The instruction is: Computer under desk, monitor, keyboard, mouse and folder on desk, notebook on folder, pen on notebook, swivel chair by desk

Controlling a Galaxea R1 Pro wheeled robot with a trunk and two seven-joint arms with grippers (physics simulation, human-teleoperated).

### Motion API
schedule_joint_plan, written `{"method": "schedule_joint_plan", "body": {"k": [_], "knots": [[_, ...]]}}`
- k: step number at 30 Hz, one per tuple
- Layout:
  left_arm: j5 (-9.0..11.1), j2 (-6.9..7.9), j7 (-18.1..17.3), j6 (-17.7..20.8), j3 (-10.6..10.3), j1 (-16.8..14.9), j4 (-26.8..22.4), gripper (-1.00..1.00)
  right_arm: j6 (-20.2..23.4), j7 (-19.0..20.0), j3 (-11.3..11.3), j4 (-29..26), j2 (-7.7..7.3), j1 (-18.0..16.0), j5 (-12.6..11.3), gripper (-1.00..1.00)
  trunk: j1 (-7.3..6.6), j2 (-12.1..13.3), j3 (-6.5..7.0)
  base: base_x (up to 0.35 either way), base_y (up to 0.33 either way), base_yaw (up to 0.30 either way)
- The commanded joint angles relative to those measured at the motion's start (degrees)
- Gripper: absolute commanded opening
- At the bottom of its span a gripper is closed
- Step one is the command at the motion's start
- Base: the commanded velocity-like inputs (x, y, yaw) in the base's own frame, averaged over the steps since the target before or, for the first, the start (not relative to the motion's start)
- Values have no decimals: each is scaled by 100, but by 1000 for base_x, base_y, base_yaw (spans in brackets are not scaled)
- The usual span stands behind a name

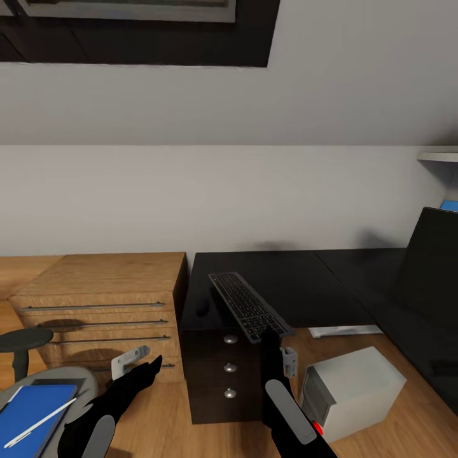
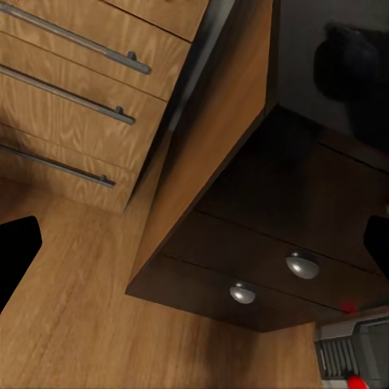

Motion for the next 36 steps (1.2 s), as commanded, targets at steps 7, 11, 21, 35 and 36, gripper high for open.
{"method": "schedule_joint_plan", "body": {"k": [7,11,21,35,36], "knots": [[60,0,52,16,-4,-2,-8,100,-31,-23,9,-8,0,-5,-17,-100,0,-4,-6,0,0,0],[54,0,52,16,-4,-3,-8,100,-37,-30,9,-10,0,-4,-17,100,0,-4,-6,0,0,0],[53,2,52,16,-9,-4,0,100,-39,-35,9,-14,0,-5,27,100,0,-4,-6,0,0,0],[52,1,52,16,-14,-6,10,100,-45,-34,-11,7,0,-4,140,100,0,-4,-6,-175,0,0],[52,2,52,16,-13,-4,10,100,-46,-34,-11,9,0,-4,141,100,0,-4,-6,-330,0,0]]}}
